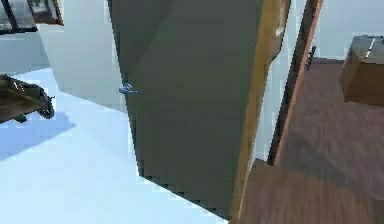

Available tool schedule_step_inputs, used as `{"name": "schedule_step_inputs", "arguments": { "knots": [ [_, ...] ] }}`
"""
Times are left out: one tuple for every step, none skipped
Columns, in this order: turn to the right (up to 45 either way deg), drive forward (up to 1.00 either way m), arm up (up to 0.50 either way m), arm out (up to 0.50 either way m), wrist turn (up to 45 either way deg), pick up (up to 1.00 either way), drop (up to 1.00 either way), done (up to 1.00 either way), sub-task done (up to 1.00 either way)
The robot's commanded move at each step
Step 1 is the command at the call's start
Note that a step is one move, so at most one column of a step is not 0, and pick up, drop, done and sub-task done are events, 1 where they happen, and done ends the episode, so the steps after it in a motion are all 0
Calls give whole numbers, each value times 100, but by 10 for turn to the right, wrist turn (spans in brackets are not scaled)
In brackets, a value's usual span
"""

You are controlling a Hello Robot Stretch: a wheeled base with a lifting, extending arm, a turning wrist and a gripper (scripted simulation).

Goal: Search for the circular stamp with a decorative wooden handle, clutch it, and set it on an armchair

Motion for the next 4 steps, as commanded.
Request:
{"name": "schedule_step_inputs", "arguments": {
  "knots": [
    [450,0,0,0,0,0,0,0,0],
    [30,0,0,0,0,0,0,0,0],
    [30,0,0,0,0,0,0,0,0],
    [0,100,0,0,0,0,0,0,0]
  ]
}}
